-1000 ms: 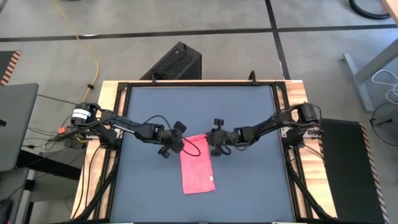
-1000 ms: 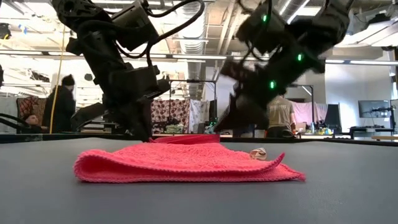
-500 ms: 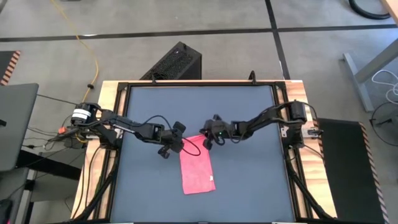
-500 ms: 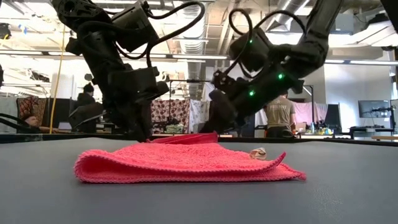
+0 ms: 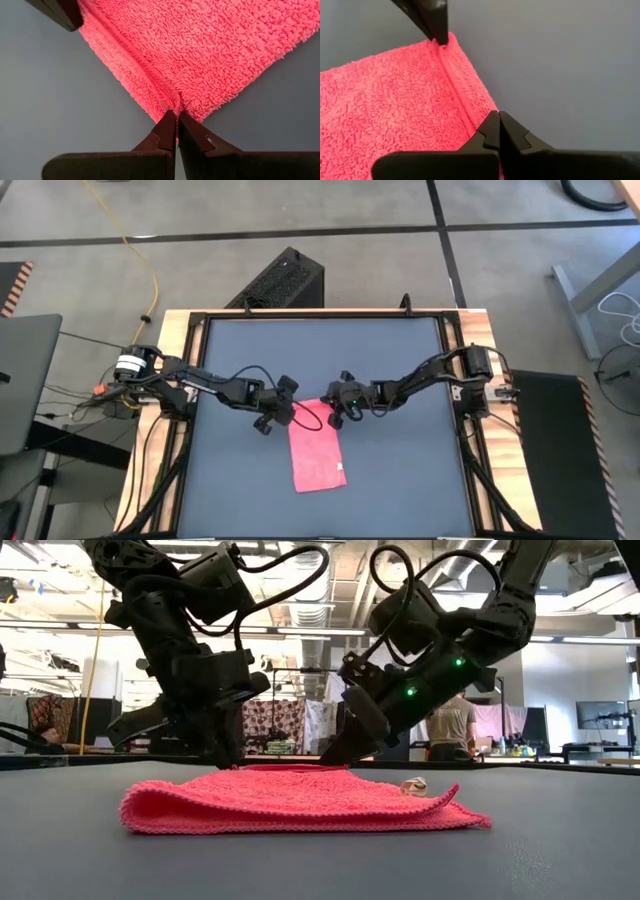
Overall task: Roll towel
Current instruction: Roll the light red towel
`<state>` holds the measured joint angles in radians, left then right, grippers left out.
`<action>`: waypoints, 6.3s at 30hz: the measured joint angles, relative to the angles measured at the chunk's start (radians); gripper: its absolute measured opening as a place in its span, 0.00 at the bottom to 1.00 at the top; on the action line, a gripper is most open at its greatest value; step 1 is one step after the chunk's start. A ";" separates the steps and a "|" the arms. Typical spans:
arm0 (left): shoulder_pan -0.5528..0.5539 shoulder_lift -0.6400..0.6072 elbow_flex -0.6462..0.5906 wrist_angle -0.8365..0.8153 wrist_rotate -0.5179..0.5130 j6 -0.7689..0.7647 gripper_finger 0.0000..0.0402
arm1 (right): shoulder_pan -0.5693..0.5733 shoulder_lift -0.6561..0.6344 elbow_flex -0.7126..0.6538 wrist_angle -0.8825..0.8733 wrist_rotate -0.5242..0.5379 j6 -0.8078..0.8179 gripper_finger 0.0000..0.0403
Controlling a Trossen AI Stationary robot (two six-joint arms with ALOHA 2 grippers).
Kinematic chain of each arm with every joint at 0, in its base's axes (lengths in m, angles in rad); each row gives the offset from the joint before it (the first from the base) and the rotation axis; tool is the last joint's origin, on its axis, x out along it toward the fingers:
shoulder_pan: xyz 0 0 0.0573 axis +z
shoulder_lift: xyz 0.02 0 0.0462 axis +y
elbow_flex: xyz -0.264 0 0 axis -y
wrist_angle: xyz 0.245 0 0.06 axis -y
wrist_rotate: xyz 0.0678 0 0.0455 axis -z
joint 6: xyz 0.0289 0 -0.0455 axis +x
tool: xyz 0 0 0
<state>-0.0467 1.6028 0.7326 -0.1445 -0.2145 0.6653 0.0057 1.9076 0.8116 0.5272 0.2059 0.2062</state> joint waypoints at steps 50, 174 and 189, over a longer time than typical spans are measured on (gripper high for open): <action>0.439 -0.052 -0.061 -0.027 0.700 -0.929 0.25 | 0.025 0.075 -0.005 0.044 0.005 -0.059 0.05; -0.156 -0.030 -0.019 0.021 -0.264 -0.390 0.00 | -0.025 0.008 -0.024 0.006 -0.149 -0.406 0.04; -0.156 -0.030 -0.018 0.020 -0.243 -0.394 0.00 | 0.106 -0.029 -0.025 -0.024 0.296 -0.791 0.04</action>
<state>-0.2028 1.5726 0.7143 -0.1247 -0.4572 0.2710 0.1117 1.8786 0.7871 0.5035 0.5015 -0.5848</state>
